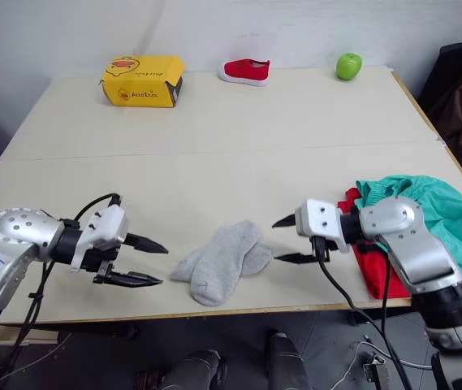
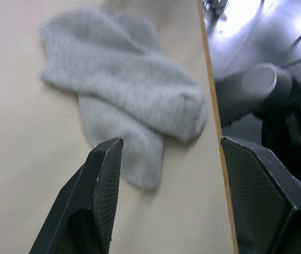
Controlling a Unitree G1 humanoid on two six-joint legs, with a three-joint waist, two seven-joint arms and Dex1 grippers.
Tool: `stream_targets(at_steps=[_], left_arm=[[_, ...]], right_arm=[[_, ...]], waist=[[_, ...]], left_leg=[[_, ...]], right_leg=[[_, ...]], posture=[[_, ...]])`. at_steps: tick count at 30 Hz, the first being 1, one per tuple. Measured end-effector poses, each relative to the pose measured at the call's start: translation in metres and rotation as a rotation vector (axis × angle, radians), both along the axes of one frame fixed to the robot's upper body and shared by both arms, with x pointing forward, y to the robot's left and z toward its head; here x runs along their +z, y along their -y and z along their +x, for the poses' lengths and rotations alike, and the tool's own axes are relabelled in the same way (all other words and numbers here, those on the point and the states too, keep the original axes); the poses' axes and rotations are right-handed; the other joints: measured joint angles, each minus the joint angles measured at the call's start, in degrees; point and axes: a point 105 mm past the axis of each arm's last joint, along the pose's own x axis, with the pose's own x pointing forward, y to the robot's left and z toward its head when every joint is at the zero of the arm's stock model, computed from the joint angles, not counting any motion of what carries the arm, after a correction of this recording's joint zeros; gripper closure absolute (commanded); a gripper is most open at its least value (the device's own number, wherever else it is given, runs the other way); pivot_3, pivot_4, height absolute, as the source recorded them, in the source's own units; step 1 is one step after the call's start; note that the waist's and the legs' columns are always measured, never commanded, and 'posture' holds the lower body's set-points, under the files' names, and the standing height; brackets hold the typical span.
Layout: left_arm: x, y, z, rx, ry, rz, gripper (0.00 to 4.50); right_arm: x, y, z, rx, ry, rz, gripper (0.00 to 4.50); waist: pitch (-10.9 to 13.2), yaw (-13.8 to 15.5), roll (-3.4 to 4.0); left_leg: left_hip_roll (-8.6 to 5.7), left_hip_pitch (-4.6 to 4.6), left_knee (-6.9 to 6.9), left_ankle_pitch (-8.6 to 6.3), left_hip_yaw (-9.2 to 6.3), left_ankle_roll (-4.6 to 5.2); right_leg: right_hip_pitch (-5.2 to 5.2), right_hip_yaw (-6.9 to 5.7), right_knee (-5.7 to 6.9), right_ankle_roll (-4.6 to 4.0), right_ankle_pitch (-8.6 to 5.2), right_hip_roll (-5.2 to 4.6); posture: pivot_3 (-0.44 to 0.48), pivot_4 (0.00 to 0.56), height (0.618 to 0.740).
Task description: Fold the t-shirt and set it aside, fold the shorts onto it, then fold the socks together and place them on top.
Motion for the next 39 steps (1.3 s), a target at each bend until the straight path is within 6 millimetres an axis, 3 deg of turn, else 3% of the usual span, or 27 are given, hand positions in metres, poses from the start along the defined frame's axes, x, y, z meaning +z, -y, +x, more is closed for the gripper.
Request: stream_targets(at_steps=[3,9,12,19,22,25,30,33,39], left_arm=[[-0.012,0.024,-0.003,-0.08,-0.032,0.0,1.4],[-0.038,0.062,0.0,-0.162,-0.09,0.048,1.4],[-0.054,0.058,-0.001,-0.187,-0.063,0.146,1.4],[-0.061,0.043,-0.004,-0.178,-0.068,0.187,1.4],[-0.063,0.039,-0.003,-0.168,-0.04,0.207,1.38],[-0.07,0.036,0.0,-0.151,0.0,0.233,2.03],[-0.074,0.039,0.005,-0.137,0.04,0.222,3.54],[-0.075,0.039,0.008,-0.133,0.056,0.22,4.49],[-0.075,0.039,0.008,-0.128,0.043,0.2,4.49]], right_arm=[[-0.002,-0.011,0.018,-0.072,-0.104,0.057,1.17],[-0.028,-0.025,0.044,-0.258,-0.388,0.069,1.17],[-0.037,-0.028,0.043,-0.269,-0.421,0.028,1.17],[-0.044,-0.038,0.037,-0.284,-0.528,0.045,1.17],[-0.047,-0.04,0.036,-0.296,-0.543,0.046,1.72],[-0.049,-0.04,0.035,-0.303,-0.55,0.046,2.73],[-0.049,-0.042,0.033,-0.297,-0.559,0.05,4.46],[-0.048,-0.042,0.032,-0.293,-0.558,0.054,4.5],[-0.048,-0.042,0.031,-0.302,-0.565,0.066,4.5]], waist=[[0.0,-0.1,0.0],[0.0,-0.2,0.0],[0.0,-0.3,0.0],[0.0,-0.2,0.0],[0.0,-0.2,0.0],[0.0,-0.2,0.0],[0.0,-0.2,0.0],[0.0,-0.2,0.0],[0.0,-0.2,0.01]], left_leg=[[0.04,-0.06,-0.01,-0.01,0.01,-0.01],[0.05,-0.2,0.03,-0.01,0.07,-0.02],[0.11,-0.2,-0.02,-0.03,0.15,-0.06],[0.11,-0.18,0.04,-0.03,0.25,-0.06],[0.1,-0.17,0.04,-0.03,0.26,-0.06],[0.1,-0.15,0.04,-0.03,0.29,-0.06],[0.1,-0.08,0.04,-0.03,0.38,-0.05],[0.1,-0.07,0.03,-0.03,0.39,-0.06],[0.1,-0.07,0.03,-0.03,0.39,-0.05]], right_leg=[[-0.06,0.09,0.17,-0.01,0.01,0.04],[-0.22,0.18,0.23,-0.04,0.03,0.09],[-0.29,0.18,0.25,-0.04,0.03,0.16],[-0.31,0.27,0.38,-0.04,0.03,0.16],[-0.31,0.33,0.37,-0.04,0.03,0.16],[-0.3,0.32,0.38,-0.04,0.03,0.16],[-0.29,0.33,0.43,-0.04,0.03,0.16],[-0.29,0.35,0.44,-0.04,0.03,0.16],[-0.29,0.37,0.45,-0.04,0.03,0.17]], posture=[[0.0,0.15,0.74],[0.0,0.15,0.74],[0.0,0.15,0.74],[0.0,0.15,0.74],[0.0,0.15,0.74],[0.0,0.15,0.74],[0.0,0.15,0.74],[0.0,0.15,0.74],[0.0,0.15,0.74]])
